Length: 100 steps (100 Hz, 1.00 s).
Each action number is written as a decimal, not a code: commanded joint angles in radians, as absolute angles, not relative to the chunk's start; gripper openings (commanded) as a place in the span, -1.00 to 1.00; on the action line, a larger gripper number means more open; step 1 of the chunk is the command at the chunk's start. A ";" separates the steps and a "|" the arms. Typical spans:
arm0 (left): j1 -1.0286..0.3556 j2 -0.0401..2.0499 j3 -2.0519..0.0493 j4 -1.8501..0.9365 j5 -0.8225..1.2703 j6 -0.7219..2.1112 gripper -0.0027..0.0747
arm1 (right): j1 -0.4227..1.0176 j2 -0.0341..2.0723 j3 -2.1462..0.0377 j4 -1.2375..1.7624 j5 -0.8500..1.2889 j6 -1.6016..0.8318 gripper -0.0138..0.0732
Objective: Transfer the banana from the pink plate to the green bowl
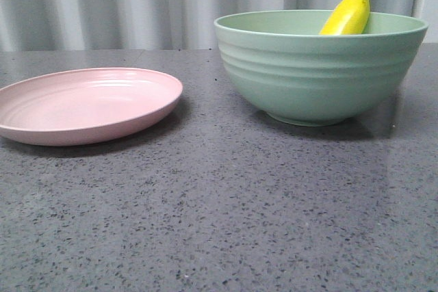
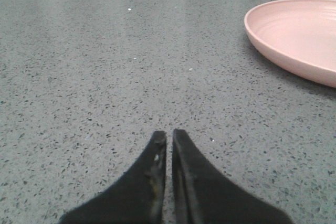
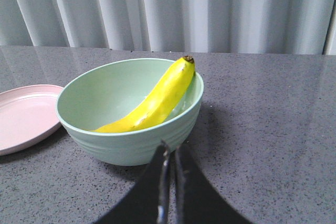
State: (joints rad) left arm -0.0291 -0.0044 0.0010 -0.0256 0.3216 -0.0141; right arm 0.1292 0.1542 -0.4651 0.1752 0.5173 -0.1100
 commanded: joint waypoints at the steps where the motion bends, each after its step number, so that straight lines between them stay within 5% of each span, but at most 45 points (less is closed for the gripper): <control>1: -0.027 -0.036 0.027 -0.026 0.285 -0.022 -0.98 | 0.127 0.165 -0.491 0.169 0.443 -0.118 -0.85; 20: -0.027 -0.036 0.027 -0.026 0.285 -0.022 -0.98 | 0.112 0.151 -0.451 0.151 0.383 -0.118 -0.85; 44: -0.027 -0.036 0.027 -0.026 0.285 -0.022 -0.98 | -0.059 0.031 -0.104 0.085 -0.185 -0.087 -0.85; 100: -0.029 -0.036 0.027 -0.026 0.285 -0.022 -0.98 | -0.160 -0.029 0.039 -0.048 0.300 0.038 -0.85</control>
State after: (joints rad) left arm -0.0291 -0.0044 0.0010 -0.0256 0.3216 -0.0141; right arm -0.1555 -0.0106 0.0134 -0.0357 0.3129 0.0476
